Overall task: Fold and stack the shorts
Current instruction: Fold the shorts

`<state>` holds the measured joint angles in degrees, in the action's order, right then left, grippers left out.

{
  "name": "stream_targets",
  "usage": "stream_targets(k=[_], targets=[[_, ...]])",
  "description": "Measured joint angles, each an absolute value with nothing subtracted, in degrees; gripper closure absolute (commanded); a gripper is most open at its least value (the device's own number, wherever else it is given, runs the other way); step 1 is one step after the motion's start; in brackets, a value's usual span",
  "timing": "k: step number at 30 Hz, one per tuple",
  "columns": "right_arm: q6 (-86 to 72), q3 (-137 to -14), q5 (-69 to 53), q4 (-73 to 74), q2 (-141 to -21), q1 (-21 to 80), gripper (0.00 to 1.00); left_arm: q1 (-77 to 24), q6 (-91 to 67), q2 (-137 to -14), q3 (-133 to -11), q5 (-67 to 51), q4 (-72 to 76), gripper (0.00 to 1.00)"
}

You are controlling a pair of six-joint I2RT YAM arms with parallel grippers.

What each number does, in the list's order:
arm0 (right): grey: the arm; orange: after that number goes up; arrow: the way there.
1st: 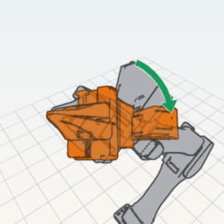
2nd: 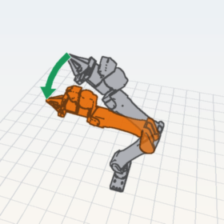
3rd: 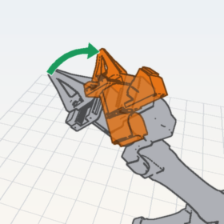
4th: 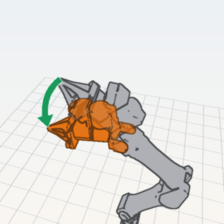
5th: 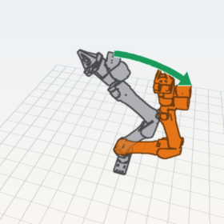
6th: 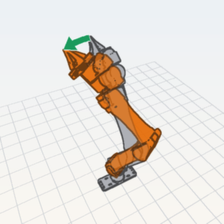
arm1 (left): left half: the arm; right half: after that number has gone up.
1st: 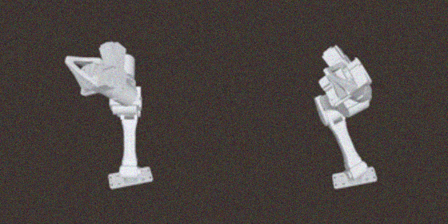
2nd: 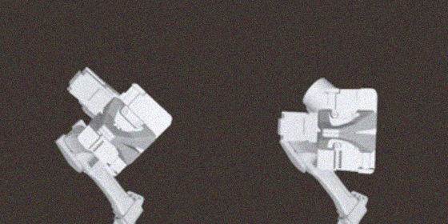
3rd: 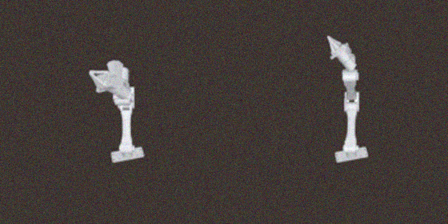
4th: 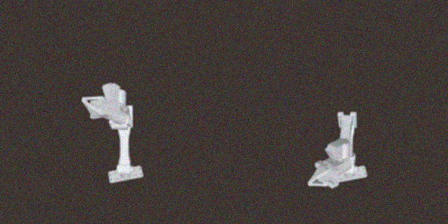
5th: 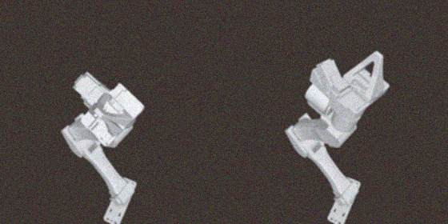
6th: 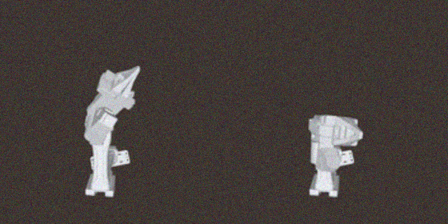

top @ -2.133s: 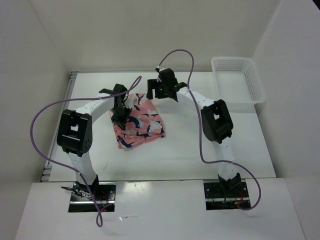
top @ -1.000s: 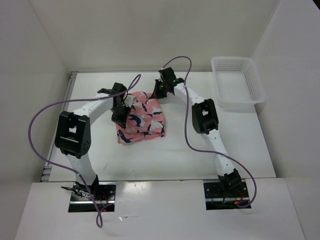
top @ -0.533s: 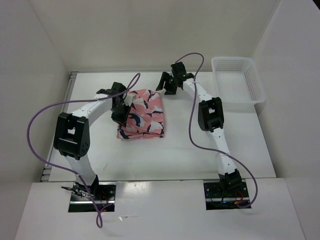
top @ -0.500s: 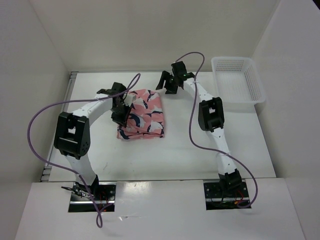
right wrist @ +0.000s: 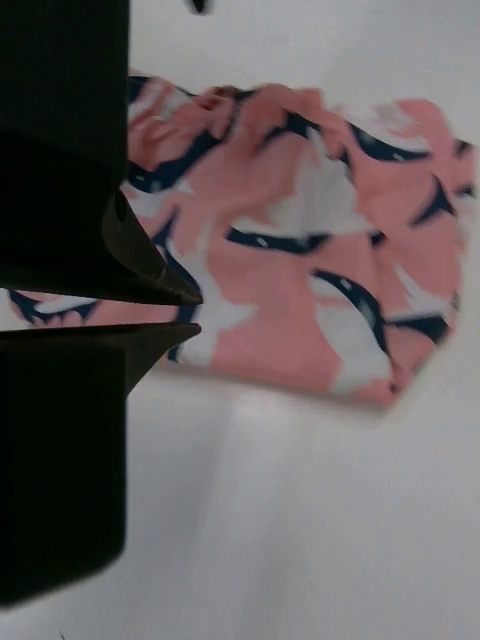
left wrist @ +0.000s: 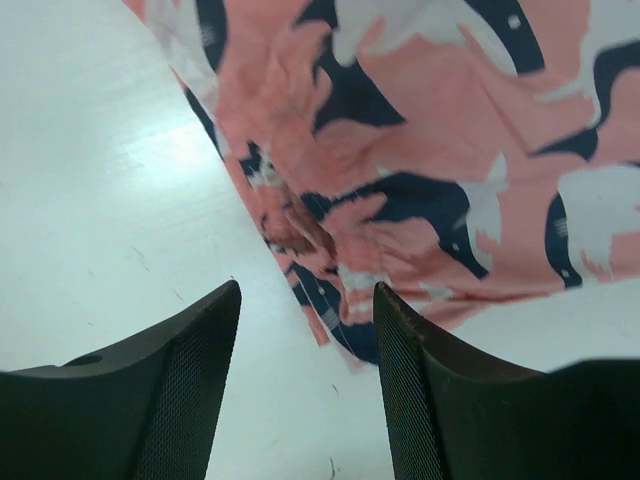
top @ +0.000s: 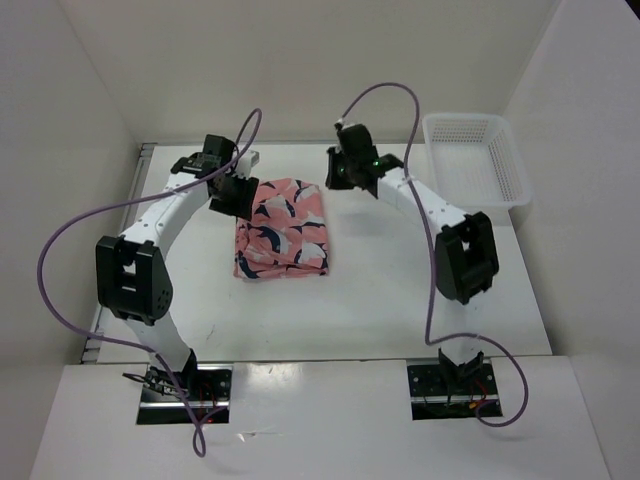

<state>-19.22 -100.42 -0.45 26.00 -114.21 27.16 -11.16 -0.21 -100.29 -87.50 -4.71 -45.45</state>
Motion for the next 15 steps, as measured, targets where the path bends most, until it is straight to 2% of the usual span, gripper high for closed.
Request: stream_targets(k=[1, 3, 8, 15], targets=[[-18.8, -96.9, 0.4, 24.8, -111.3, 29.6, 0.94, -10.9, -0.2, -100.4, -87.9, -4.2, -44.5, 0.37], [-18.4, -90.9, 2.0, 21.9, -107.2, 34.6, 1.00, -10.5, -0.2, -102.2, -89.1, -3.4, -43.1, 0.37], [-19.8, -79.0, 1.1, 18.2, -106.3, 42.0, 1.00, -10.1, -0.2, -111.9, -93.4, -2.3, -39.1, 0.38], [-24.2, -70.3, 1.1, 15.6, -107.8, 41.4, 1.00, -9.9, -0.2, -122.5, -96.0, 1.4, -37.0, 0.42]])
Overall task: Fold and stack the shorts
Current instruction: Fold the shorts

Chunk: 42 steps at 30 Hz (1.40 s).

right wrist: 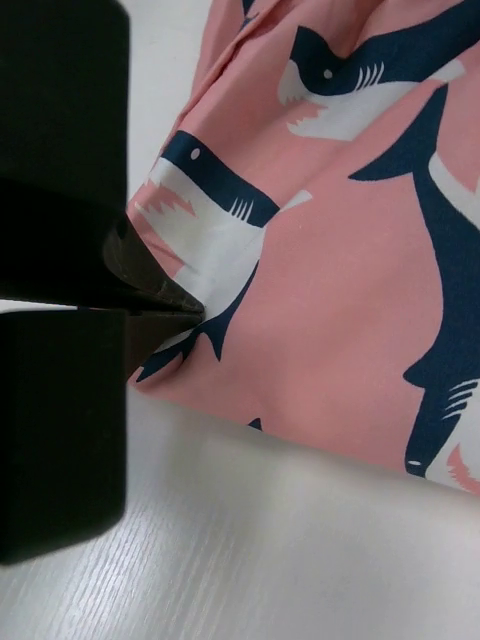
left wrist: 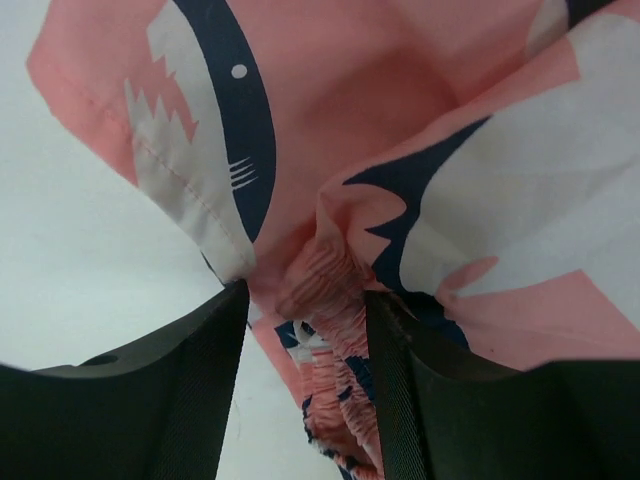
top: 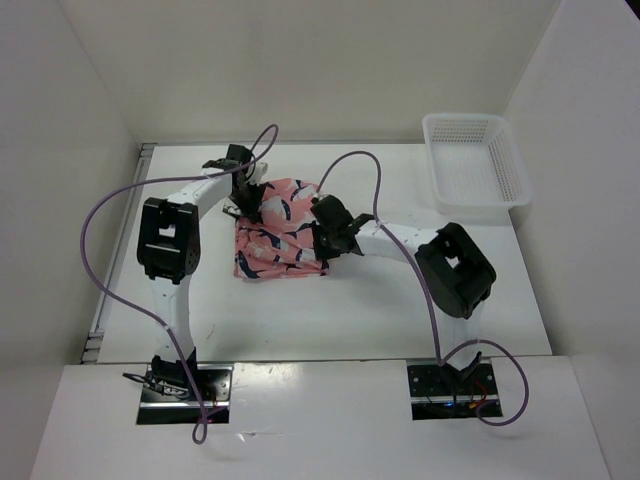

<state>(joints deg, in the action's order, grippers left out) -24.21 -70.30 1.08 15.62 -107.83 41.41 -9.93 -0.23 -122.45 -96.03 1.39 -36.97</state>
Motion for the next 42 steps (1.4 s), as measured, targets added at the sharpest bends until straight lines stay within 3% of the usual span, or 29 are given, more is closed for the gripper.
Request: stream_targets(k=[6, 8, 9, 10, 11, 12, 13, 16, 21, 25, 31, 36, 42], targets=[[-25.3, -69.2, 1.9, 13.2, -108.2, 41.2, 1.00, -9.9, -0.2, -124.0, -98.6, 2.8, -36.8, 0.40], [-25.1, -69.1, 3.0, 13.3, -107.7, 41.2, 0.86, -9.8, -0.2, -124.0, -99.1, 2.7, -36.8, 0.39], [-25.0, -69.1, 3.6, 13.5, -107.2, 41.2, 0.77, -9.8, -0.2, -123.9, -99.4, 2.5, -36.8, 0.36], [-24.6, -69.1, 4.3, 13.8, -106.3, 41.2, 0.53, -9.8, -0.2, -123.9, -99.7, 2.2, -36.9, 0.34], [-24.6, -69.1, 4.9, 14.0, -105.2, 41.2, 0.41, -9.8, -0.1, -123.5, -99.9, 1.7, -36.9, 0.31], [-24.4, -69.1, 5.6, 14.3, -103.6, 41.1, 0.16, -9.8, -0.1, -123.0, -99.9, 1.0, -37.0, 0.29], [-24.4, -69.2, 6.2, 14.7, -101.9, 40.8, 0.00, -9.8, -0.1, -122.1, -100.0, 0.3, -37.4, 0.23], [-23.4, -69.3, 7.0, 15.9, -94.4, 39.1, 0.00, -9.8, -0.2, -117.4, -100.5, -2.0, -38.1, 0.08], [-23.2, -70.0, 6.4, 17.3, -82.0, 25.9, 0.00, -8.0, -0.2, -103.2, -100.5, -4.9, -35.3, 0.01], [-22.5, -69.6, 6.2, 21.9, -76.8, 14.3, 0.00, -0.8, -0.2, -92.4, -99.0, -6.3, -31.8, 0.01], [-18.9, -66.1, 3.4, 29.3, -70.9, -3.2, 0.00, 19.1, -0.3, -83.4, -88.3, -6.7, -29.5, 0.01], [-16.9, -65.5, 2.5, 31.8, -67.7, -4.9, 0.00, 23.1, -0.2, -82.2, -76.8, -1.4, -31.0, 0.01], [-16.1, -65.5, 0.0, 31.8, -67.9, -4.8, 0.00, 22.5, -0.2, -81.5, -75.6, 0.2, -31.2, 0.01]])
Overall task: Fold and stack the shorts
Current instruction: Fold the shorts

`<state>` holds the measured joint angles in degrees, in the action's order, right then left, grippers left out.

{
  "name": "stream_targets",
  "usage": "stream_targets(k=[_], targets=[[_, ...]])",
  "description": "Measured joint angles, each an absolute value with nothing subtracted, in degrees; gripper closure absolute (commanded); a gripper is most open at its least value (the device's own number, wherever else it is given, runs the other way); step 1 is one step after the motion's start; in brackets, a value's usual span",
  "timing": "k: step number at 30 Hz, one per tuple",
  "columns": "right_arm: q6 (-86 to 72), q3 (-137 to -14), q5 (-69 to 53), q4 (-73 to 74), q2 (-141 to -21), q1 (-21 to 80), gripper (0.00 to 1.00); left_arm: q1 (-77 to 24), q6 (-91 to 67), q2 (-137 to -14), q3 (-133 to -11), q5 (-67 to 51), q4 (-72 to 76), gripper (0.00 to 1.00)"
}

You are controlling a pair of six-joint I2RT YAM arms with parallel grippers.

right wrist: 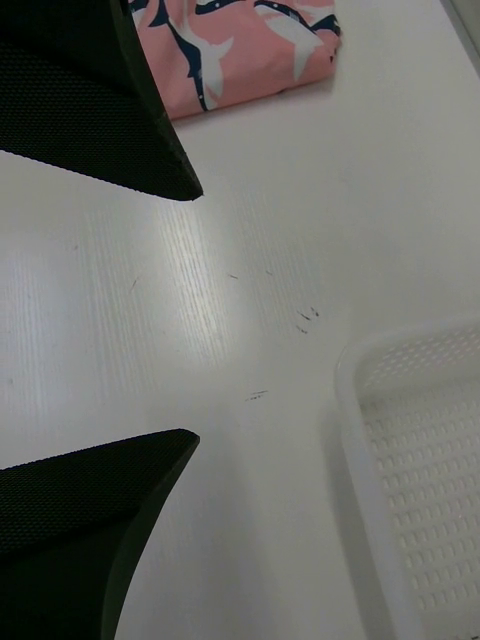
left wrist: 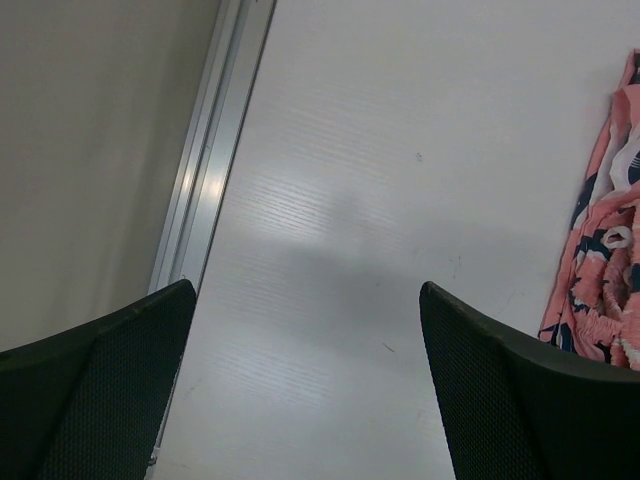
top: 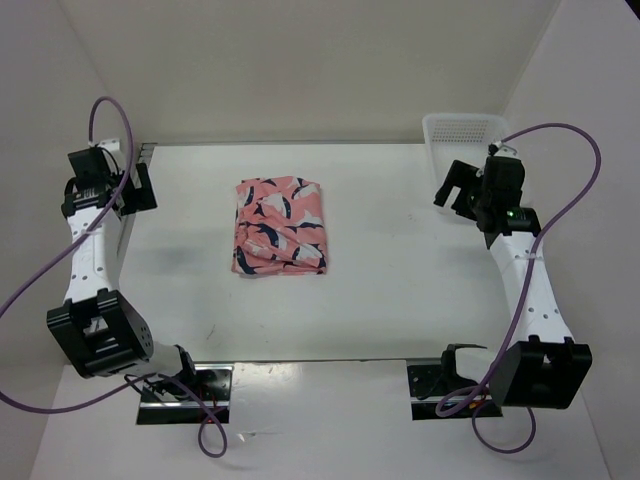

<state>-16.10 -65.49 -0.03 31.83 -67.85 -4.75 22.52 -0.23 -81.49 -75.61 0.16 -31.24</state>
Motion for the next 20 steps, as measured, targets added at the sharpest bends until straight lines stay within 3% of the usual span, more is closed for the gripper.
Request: stream_targets(k=[20], targets=[[-13.2, -62.2, -4.2, 31.8, -64.8, -4.8, 0.00, 22.5, -0.2, -79.9, -74.3, -2.7, -29.5, 0.01]])
